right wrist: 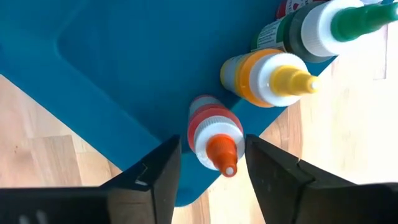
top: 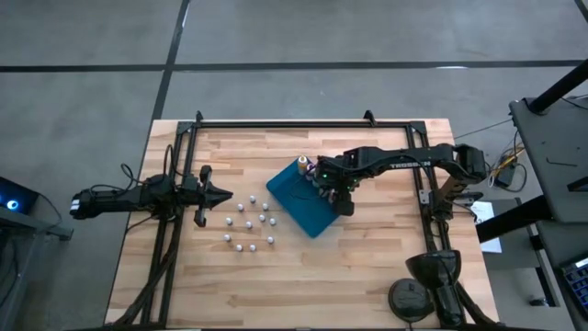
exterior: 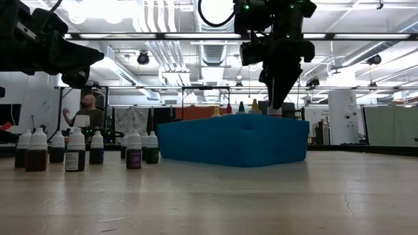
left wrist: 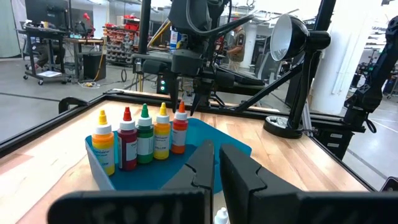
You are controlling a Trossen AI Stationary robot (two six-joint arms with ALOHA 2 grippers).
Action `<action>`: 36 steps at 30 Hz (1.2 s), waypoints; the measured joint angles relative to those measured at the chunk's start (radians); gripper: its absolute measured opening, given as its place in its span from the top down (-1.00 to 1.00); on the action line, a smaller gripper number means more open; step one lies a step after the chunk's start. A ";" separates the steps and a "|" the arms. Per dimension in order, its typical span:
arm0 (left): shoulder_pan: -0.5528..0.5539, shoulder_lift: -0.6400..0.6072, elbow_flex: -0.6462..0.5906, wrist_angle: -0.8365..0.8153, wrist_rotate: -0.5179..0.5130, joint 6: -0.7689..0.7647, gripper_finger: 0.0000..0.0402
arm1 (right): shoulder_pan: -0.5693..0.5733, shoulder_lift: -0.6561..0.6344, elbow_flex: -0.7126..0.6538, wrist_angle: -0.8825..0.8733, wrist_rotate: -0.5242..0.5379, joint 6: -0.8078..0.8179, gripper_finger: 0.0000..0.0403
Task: Pick & Place food coloring
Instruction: Put the orange food coloring bottle into the blue bin, then put the green food coloring bottle into the blue bin
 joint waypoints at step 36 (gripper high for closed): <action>0.000 0.000 0.000 0.000 0.000 0.000 1.00 | 0.061 -0.185 -0.025 -0.115 -0.001 0.099 0.32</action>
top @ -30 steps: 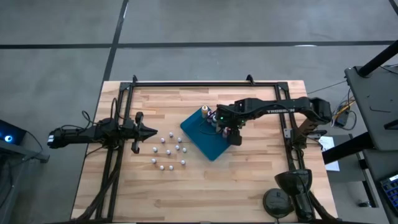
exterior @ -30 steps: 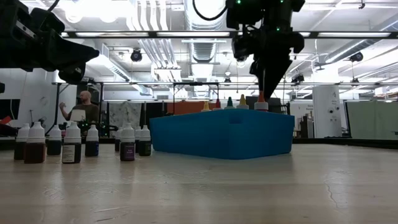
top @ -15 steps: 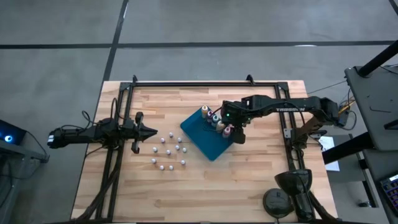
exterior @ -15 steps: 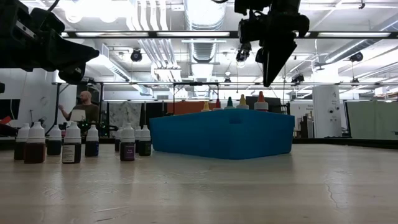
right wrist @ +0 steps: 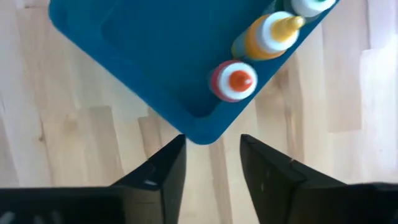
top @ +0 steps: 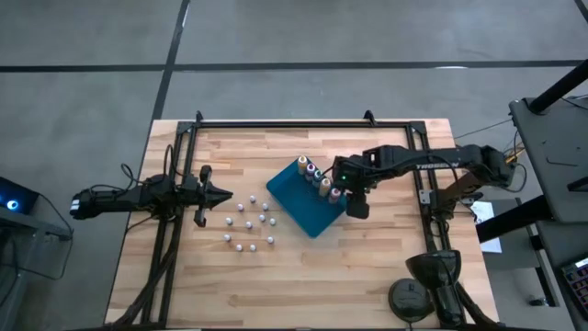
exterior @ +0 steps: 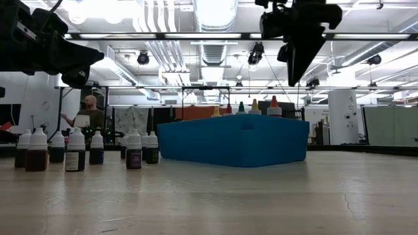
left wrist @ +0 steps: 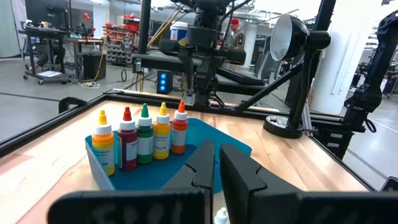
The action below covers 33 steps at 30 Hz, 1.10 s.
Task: Pick & Place food coloring
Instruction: Put the green food coloring bottle into the blue bin
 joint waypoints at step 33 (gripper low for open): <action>0.000 0.000 0.000 0.000 0.000 0.000 1.00 | 0.125 -0.373 -0.500 0.675 0.001 0.105 0.96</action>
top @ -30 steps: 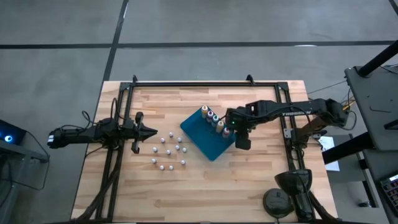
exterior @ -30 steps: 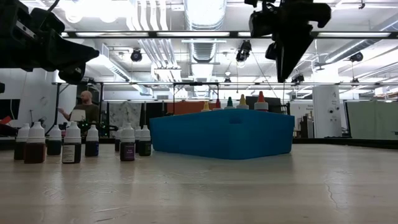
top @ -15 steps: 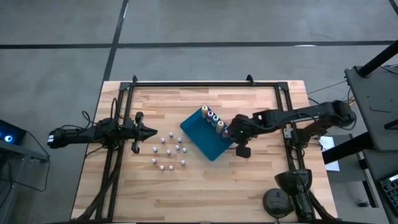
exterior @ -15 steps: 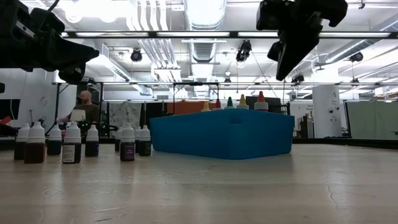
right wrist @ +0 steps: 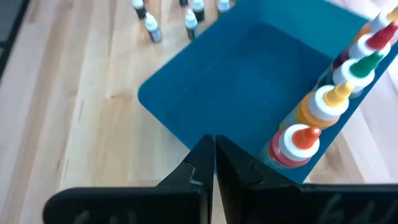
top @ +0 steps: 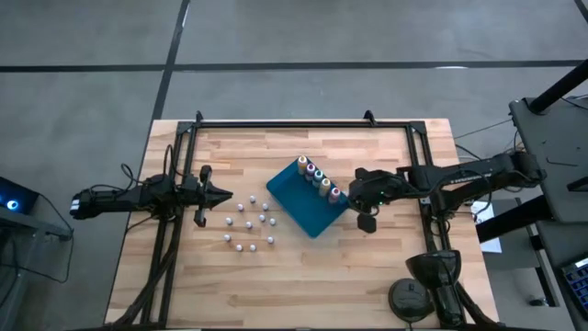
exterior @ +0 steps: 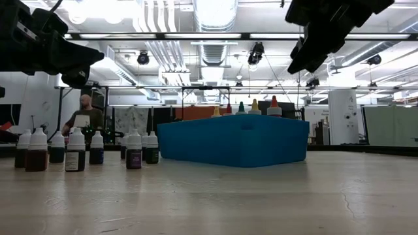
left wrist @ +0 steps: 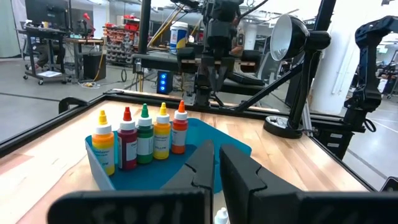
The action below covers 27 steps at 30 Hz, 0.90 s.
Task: Pick & Place food coloring
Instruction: Put the green food coloring bottle into the blue bin
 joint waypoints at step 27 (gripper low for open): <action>0.000 0.000 0.000 0.000 0.000 0.000 1.00 | -0.064 -0.513 -0.297 0.101 0.002 -0.143 0.96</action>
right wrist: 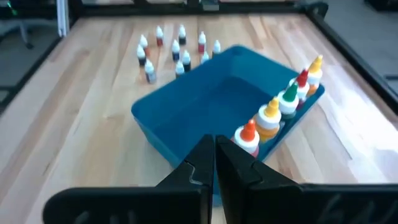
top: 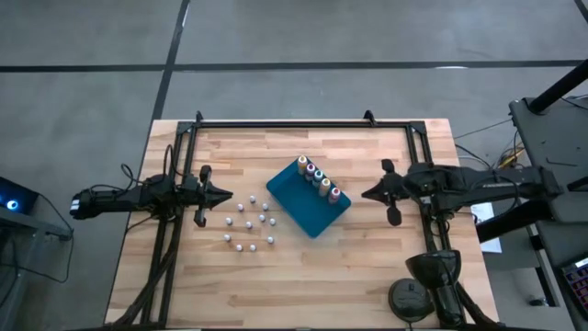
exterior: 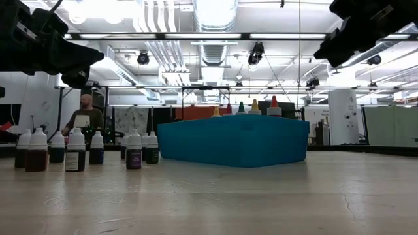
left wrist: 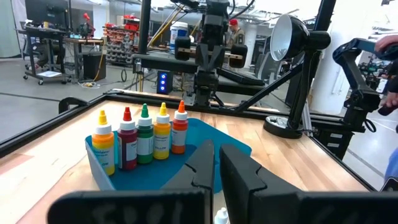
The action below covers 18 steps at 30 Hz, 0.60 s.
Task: Pick & Place food coloring
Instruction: Put the green food coloring bottle into the blue bin
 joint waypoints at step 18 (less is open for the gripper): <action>0.000 0.000 0.000 0.000 0.000 0.000 1.00 | 0.000 -0.279 -0.182 0.057 0.000 -0.060 0.96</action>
